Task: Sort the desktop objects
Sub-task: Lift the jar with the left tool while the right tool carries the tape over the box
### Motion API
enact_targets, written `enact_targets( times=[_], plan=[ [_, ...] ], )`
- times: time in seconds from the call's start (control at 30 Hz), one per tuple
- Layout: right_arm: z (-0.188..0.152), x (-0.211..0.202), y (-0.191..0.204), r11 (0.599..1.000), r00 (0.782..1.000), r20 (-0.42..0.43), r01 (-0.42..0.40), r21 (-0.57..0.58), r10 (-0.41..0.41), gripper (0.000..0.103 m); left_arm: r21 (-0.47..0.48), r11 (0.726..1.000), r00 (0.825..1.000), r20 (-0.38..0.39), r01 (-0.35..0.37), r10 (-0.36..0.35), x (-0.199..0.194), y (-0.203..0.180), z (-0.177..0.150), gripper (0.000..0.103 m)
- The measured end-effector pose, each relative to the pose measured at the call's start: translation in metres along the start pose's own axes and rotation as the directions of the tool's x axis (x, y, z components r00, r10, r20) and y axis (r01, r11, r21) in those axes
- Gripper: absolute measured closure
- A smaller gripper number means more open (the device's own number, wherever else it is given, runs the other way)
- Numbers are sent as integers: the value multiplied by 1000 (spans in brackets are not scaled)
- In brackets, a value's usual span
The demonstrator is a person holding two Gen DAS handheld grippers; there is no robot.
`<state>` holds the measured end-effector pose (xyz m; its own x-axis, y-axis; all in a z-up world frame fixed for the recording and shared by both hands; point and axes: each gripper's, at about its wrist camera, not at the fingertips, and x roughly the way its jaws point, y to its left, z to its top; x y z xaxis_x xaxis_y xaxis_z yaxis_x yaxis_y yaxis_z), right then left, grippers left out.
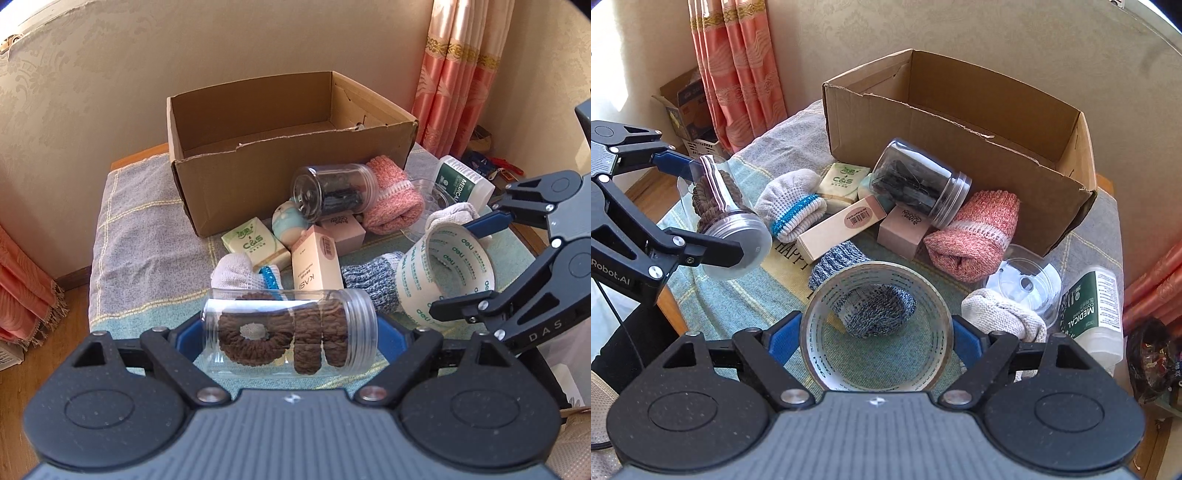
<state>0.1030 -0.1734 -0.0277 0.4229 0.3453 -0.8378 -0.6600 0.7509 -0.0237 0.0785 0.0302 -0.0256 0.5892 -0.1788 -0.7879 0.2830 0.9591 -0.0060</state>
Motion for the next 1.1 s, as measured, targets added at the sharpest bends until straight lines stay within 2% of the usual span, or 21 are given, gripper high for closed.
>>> enact_targets(
  times=[0.23, 0.47, 0.83, 1.1],
  plan=[
    [19, -9, -9, 999, 1000, -21, -12, -32, 12, 16, 36, 999, 1000, 14, 4, -4, -2, 3, 24, 13],
    [45, -20, -21, 999, 1000, 7, 7, -50, -6, 16, 67, 998, 999, 51, 6, -10, -5, 4, 56, 13],
    [99, -36, -50, 997, 995, 92, 53, -58, -48, 16, 67, 998, 991, 132, 6, -14, 3, 19, 125, 13],
    [144, -33, -83, 997, 985, 156, 72, -16, -68, 16, 38, 999, 991, 137, -1, -5, 36, 36, 170, 13]
  ],
)
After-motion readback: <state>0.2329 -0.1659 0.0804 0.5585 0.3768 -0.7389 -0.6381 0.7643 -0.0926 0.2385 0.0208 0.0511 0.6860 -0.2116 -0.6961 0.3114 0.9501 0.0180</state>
